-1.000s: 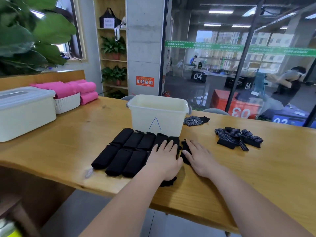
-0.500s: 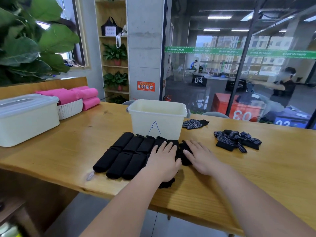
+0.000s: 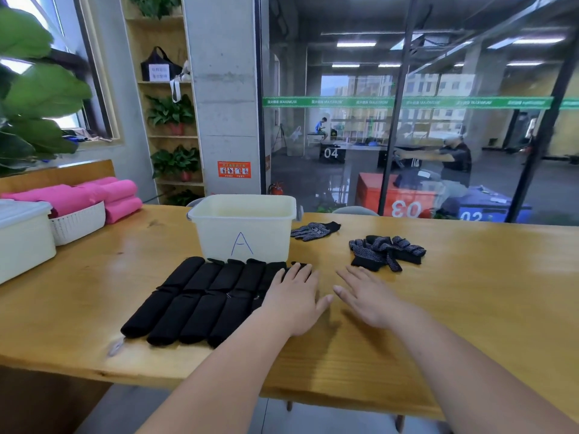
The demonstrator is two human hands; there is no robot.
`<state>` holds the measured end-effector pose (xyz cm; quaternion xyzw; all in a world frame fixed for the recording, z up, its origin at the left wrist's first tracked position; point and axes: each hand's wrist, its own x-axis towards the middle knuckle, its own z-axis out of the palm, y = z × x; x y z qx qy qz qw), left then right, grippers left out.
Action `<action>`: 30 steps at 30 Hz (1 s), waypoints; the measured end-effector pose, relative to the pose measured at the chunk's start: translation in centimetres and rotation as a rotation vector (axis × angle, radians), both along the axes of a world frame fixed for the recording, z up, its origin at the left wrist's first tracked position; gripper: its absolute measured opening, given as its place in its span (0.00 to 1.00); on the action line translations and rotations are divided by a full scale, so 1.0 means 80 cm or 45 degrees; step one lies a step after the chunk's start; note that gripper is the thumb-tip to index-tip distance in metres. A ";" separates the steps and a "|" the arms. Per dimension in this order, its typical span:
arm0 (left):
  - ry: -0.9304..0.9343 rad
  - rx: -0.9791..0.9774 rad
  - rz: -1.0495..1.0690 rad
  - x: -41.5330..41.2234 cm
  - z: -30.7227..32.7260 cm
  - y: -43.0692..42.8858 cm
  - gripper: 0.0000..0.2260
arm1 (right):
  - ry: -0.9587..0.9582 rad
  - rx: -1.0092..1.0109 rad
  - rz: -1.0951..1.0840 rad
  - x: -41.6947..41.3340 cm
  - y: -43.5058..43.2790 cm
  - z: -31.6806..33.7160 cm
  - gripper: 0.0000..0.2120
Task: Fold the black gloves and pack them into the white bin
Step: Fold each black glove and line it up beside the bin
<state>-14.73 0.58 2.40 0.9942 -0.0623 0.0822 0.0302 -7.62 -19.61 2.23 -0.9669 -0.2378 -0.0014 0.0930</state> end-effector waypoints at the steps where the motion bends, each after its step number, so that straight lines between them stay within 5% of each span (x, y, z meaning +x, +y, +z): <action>1: 0.006 0.008 -0.015 0.003 0.000 -0.008 0.34 | 0.003 -0.004 -0.021 0.001 -0.010 -0.001 0.33; 14: 0.109 -0.037 -0.167 0.026 -0.019 -0.099 0.33 | -0.064 -0.013 -0.230 -0.013 -0.109 -0.035 0.33; 30: -0.066 -0.152 -0.105 0.108 -0.034 -0.134 0.27 | -0.324 0.030 -0.384 0.032 -0.099 -0.017 0.17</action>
